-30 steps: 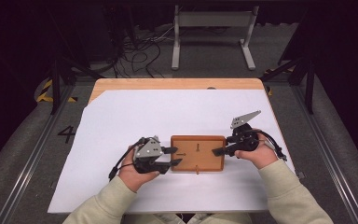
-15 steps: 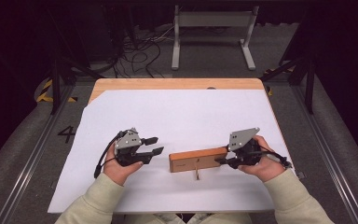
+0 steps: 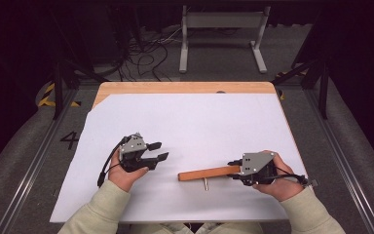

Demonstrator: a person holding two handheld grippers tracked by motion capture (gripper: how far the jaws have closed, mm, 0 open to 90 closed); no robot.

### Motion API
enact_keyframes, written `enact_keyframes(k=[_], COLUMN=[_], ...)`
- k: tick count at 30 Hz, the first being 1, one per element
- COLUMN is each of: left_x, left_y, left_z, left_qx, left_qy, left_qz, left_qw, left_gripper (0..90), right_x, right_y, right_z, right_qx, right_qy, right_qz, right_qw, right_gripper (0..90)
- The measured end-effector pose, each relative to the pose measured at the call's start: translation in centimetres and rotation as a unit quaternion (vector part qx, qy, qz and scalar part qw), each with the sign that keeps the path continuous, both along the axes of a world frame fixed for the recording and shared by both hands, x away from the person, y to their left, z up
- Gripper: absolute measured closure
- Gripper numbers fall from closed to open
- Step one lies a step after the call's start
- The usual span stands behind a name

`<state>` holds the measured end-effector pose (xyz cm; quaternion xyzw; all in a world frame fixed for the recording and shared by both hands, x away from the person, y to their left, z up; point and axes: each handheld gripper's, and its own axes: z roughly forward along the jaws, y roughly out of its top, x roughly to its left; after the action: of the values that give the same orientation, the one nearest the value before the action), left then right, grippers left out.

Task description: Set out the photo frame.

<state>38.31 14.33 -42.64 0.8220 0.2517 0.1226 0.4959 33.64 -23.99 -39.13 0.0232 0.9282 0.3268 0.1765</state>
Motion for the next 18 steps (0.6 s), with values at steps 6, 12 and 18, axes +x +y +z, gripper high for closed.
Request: enact_keyframes(k=[6,12,18], left_x=[0.0,0.2,0.2], left_y=[0.0,0.1,0.1], left_z=[-0.1,-0.2,-0.2], left_qx=[0.002,0.000,-0.001], left_qy=[0.002,0.006,0.006], left_qz=[-0.002,0.002,0.004], left_qw=[1.0000,1.0000,1.0000], left_gripper=[51.0,49.9,50.6], right_x=[-0.2,0.1,0.1], right_y=[-0.1,-1.2,-2.2], right_z=[-0.3,-0.5,-2.1], right_qx=[0.013,0.037,0.022], right_qy=[0.005,0.060,0.128], right_qz=[-0.010,-0.097,-0.164], right_qw=[0.9998,0.9928,0.9778], right_gripper=[56.3,46.3,66.6])
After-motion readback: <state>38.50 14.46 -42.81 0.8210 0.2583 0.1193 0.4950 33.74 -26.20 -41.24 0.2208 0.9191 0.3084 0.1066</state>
